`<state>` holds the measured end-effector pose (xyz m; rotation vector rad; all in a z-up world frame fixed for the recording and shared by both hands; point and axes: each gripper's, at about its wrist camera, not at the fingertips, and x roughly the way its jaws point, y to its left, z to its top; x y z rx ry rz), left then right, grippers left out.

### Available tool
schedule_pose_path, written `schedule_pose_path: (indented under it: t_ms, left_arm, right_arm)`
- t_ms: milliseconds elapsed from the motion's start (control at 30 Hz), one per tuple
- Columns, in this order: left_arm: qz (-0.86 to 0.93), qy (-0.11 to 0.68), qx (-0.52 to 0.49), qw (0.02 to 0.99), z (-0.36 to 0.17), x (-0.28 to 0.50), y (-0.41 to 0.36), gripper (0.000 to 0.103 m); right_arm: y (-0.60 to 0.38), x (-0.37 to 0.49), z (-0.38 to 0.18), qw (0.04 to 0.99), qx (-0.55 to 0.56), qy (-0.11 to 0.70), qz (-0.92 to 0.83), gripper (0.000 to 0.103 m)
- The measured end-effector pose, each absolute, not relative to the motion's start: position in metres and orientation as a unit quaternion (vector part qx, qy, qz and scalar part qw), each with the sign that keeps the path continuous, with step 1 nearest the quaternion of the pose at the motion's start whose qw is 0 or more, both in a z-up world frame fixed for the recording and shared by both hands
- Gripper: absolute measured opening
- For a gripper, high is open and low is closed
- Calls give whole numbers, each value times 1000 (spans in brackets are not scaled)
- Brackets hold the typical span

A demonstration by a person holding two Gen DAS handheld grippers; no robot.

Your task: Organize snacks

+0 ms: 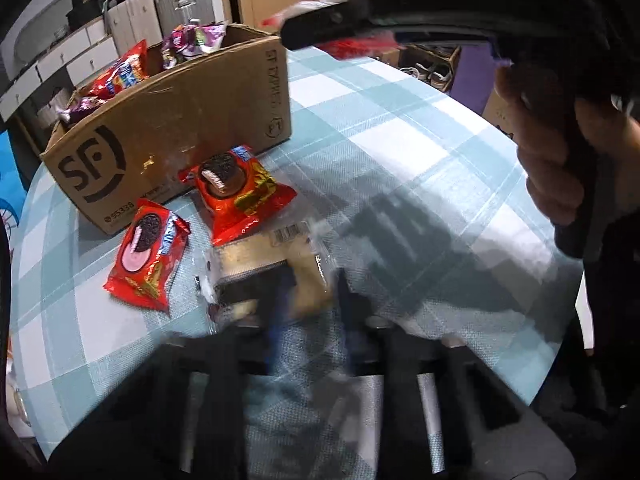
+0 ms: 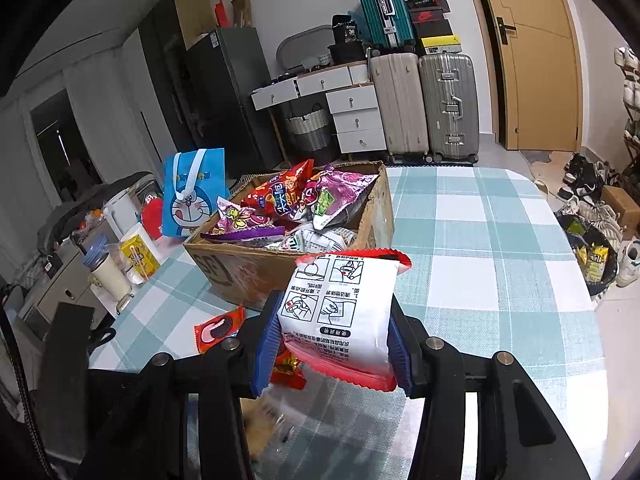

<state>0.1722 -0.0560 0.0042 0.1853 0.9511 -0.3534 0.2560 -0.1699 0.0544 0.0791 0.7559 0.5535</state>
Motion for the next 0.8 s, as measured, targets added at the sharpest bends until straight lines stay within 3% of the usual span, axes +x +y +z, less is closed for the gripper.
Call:
schedule_pose_path:
  t_ms: [167, 233, 267, 300, 400, 800]
  left_arm:
    - [-160, 457, 77, 872, 6, 169, -48, 18]
    - [-138, 455, 71, 877, 9, 169, -43, 39]
    - [-128, 455, 65, 879, 9, 170, -40, 58]
    - [-125, 453, 58, 881, 9, 170, -37, 68]
    - [-126, 460, 41, 878, 7, 174, -32, 81]
    - [-92, 484, 78, 867, -17, 198, -51, 86]
  right_arm:
    - [-165, 254, 54, 890, 34, 365, 269, 48]
    - [-164, 253, 55, 891, 32, 364, 269, 48]
    - [-164, 253, 55, 891, 34, 364, 270, 48]
    - [-164, 253, 55, 891, 35, 364, 270, 48]
    - [-163, 253, 56, 891, 34, 363, 270, 48]
    - [-169, 254, 58, 893, 39, 361, 266, 48]
